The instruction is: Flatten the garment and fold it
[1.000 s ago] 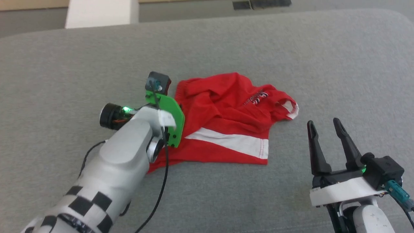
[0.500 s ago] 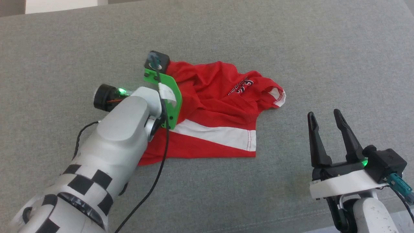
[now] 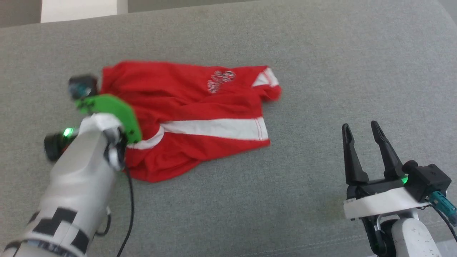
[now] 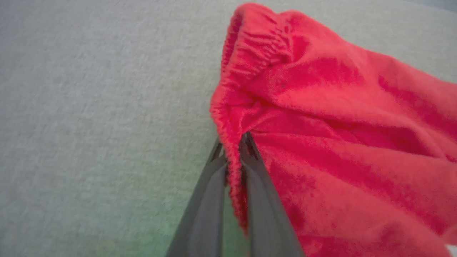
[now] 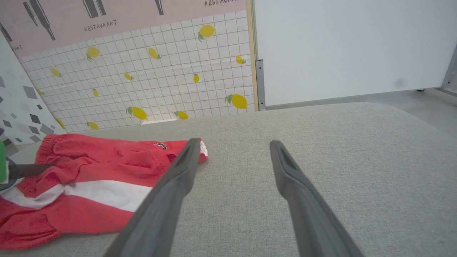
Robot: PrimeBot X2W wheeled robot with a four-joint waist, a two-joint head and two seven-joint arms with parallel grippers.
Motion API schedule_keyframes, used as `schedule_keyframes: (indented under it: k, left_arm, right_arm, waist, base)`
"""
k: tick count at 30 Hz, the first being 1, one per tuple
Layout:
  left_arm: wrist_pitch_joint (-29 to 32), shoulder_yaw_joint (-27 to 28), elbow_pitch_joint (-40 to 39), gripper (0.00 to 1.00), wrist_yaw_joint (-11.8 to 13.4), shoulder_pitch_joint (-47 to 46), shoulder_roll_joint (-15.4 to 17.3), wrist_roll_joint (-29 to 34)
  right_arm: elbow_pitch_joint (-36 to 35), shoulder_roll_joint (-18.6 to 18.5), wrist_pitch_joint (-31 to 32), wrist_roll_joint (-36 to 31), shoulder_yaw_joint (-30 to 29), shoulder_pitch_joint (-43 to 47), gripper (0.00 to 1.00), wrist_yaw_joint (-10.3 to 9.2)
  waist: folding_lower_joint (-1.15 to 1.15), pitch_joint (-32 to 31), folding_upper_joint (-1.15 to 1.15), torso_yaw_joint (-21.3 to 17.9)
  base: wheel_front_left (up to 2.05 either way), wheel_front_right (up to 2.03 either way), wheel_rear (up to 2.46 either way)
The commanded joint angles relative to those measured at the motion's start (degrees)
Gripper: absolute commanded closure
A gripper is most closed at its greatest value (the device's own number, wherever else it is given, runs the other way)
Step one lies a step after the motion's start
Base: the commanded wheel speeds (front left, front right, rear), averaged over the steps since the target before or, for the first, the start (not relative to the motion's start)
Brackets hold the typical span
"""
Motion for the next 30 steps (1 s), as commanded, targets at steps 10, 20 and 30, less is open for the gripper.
schedule_keyframes:
  k: [10,20,30]
  left_arm:
    - [-13.99,5.89,-4.96,0.0,-2.52,12.26,1.27,-4.37]
    - [-15.26,28.9,-46.6,0.0,-5.88,37.78,-4.38,16.79]
    - [-15.27,37.17,-59.91,0.0,-17.71,46.48,-12.56,28.42]
  right_arm:
    - [-0.25,0.04,-0.34,-1.98,-0.04,2.12,0.0,-0.1]
    - [-1.55,0.04,4.22,-4.2,3.57,0.04,0.0,-0.1]
    - [7.15,0.04,21.4,-3.63,5.8,-11.23,0.0,-0.1]
  waist:
    - [0.0,-5.1,0.0,2.61]
    - [0.0,-7.67,0.0,5.68]
    - [0.0,-5.16,0.0,9.81]
  base:
    - [0.0,0.0,0.0]
    - [0.0,0.0,0.0]
    - [0.0,0.0,0.0]
